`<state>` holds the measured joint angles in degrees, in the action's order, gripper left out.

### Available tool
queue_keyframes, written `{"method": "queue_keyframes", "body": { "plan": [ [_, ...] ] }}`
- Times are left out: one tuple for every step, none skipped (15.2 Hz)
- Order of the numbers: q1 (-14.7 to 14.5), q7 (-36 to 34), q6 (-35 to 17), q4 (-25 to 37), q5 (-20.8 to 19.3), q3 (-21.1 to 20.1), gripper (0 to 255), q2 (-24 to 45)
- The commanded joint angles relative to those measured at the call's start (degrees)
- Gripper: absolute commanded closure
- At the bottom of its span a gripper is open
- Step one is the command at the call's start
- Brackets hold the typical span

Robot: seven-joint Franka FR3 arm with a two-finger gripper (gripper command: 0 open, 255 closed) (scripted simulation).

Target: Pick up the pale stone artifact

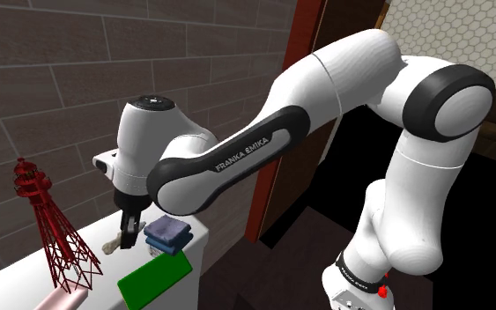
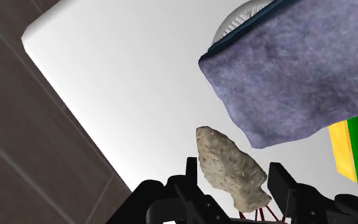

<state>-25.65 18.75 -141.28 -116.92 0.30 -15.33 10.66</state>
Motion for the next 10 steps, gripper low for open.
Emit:
{"method": "queue_keyframes", "body": {
  "plan": [
    [0.1, 0.2, 1.4, 0.6, 0.3, -0.1, 255, -0.8],
    [0.1, 0.2, 2.1, 1.0, 0.4, -0.1, 255, -1.1],
    [0.2, 0.3, 2.8, 1.3, 0.5, -0.1, 255, -1.5],
    [0.2, 0.4, 3.5, 1.7, 0.7, -0.1, 255, -1.9],
    [0.2, 0.4, 4.2, 2.1, 0.8, -0.2, 255, -2.2],
    [0.3, 0.4, 4.9, 2.4, 0.9, -0.2, 255, -2.5],
    [0.3, 0.5, 5.6, 2.8, 1.0, -0.2, 255, -2.9],
    [0.3, 0.5, 6.4, 3.3, 1.1, -0.2, 255, -3.2],
    [0.3, 0.5, 6.5, 3.3, 1.1, -0.2, 255, -3.2],
    [0.3, 0.5, 6.5, 3.3, 1.1, -0.2, 255, -3.2]
  ]
}}
